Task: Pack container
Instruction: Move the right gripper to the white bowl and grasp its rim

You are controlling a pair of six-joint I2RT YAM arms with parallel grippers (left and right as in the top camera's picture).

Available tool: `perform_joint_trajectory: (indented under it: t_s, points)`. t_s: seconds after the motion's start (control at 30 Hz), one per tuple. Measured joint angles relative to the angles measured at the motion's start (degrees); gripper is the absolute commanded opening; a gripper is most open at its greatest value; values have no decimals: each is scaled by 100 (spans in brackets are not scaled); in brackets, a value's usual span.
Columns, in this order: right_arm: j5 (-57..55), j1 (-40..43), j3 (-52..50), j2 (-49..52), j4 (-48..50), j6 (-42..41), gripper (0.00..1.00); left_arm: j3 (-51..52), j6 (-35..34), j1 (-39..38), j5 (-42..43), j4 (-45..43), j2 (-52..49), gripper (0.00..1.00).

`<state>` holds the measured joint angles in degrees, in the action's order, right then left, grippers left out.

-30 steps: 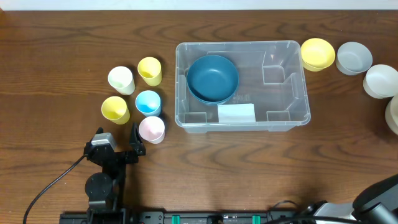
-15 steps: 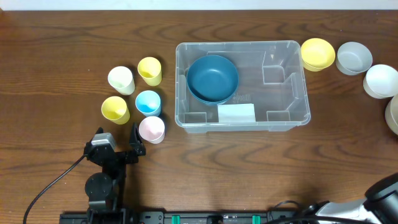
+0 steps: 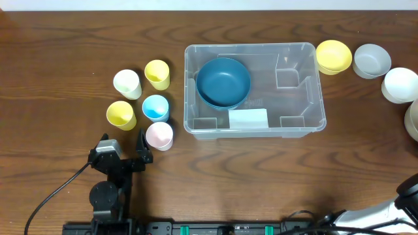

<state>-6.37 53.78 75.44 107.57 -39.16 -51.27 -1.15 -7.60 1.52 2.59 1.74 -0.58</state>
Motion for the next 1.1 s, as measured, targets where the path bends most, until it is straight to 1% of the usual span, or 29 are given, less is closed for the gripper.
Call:
perform_joint_trajectory:
  t_s: [0.2,0.47,0.6,0.7,0.77,0.83,0.97,1.1]
  points:
    - [7,0,0,317,125,101,99,0,0,0,0,0,0,98]
    - [17,0,0,372,127,190,99,0,0,0,0,0,0,98]
    - [17,0,2,407,120,234,91,0,0,0,0,0,0,98]
    - [20,0,2,520,76,254,82,0,0,0,0,0,0,98]
    - [17,0,2,608,37,256,71,0,-2,0,0,0,0,98]
    - [15,0,0,662,-15,273,62,0,0,0,0,0,0,98]
    - [13,0,0,671,-52,275,37,0,0,0,0,0,0,98]
    - [11,2,2,671,-195,282,9,0,0,0,0,0,0,98]
